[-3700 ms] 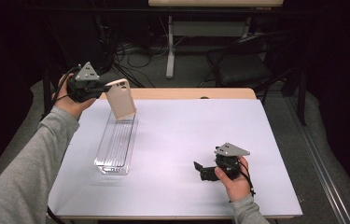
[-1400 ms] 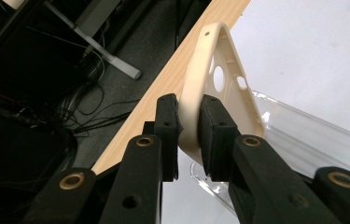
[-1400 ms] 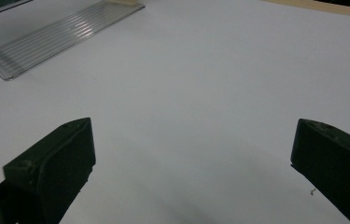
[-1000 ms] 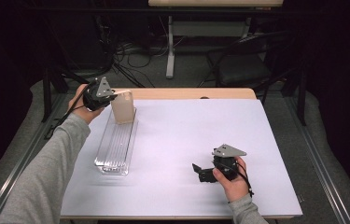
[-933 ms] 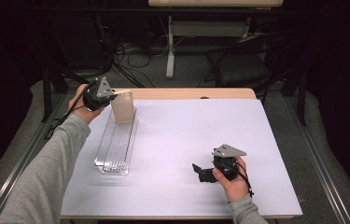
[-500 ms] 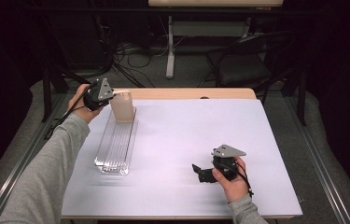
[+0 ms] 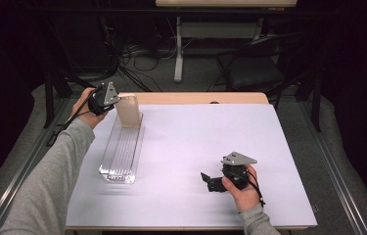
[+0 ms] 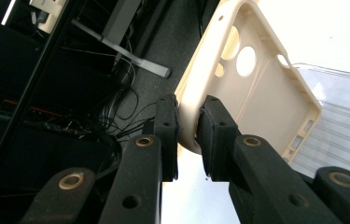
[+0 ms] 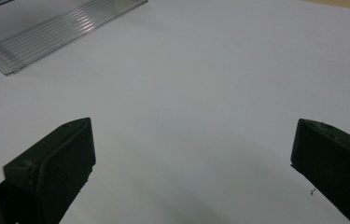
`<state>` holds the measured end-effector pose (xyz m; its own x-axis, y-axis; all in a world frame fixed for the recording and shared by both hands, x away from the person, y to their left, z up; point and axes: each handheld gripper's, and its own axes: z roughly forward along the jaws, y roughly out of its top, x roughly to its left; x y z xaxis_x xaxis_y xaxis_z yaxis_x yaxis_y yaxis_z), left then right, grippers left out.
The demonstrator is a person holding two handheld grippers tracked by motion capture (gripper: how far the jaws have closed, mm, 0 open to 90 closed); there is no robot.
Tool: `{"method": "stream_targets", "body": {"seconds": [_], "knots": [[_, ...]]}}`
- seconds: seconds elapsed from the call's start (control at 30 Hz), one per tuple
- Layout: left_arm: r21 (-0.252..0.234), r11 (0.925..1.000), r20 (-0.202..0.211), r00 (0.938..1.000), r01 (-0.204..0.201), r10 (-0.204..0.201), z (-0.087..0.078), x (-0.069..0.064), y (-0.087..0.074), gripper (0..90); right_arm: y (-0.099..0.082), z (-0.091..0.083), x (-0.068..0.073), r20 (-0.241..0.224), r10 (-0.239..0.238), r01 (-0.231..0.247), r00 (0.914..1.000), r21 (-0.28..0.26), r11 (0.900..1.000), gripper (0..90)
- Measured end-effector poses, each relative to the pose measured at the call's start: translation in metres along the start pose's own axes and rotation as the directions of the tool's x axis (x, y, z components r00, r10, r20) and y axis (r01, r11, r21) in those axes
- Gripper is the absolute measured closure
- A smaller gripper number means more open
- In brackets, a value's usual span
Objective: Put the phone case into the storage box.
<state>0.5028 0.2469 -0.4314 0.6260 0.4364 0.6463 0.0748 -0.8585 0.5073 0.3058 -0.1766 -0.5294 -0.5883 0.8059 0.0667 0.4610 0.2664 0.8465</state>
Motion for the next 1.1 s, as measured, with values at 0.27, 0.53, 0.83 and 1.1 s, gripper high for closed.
{"method": "stream_targets", "body": {"seconds": [0.27,0.53,0.83,1.1], "knots": [[0.003,0.9998,0.003,0.9998,0.018,-0.018,0.0009,0.0015,-0.0008,77.8,0.0,-0.0003,-0.0003,0.001,-0.001,0.001,1.0,-0.003,1.0,0.0],[0.004,0.9996,0.006,0.9996,0.029,-0.029,0.0012,0.0019,-0.0006,77.4,0.0,-0.0003,-0.0003,0.001,-0.001,0.001,1.0,-0.003,1.0,0.0],[0.004,0.9992,0.005,0.9992,0.041,-0.041,0.0021,0.0022,-0.001,76.0,-0.0001,-0.0006,-0.0003,0.001,-0.001,0.001,1.0,-0.003,1.0,0.0],[0.009,0.9989,0.002,0.9989,0.046,-0.046,0.0028,0.0017,-0.0008,74.6,-0.0005,-0.0004,-0.0005,0.001,0.001,-0.001,1.0,-0.005,1.0,0.0]]}}
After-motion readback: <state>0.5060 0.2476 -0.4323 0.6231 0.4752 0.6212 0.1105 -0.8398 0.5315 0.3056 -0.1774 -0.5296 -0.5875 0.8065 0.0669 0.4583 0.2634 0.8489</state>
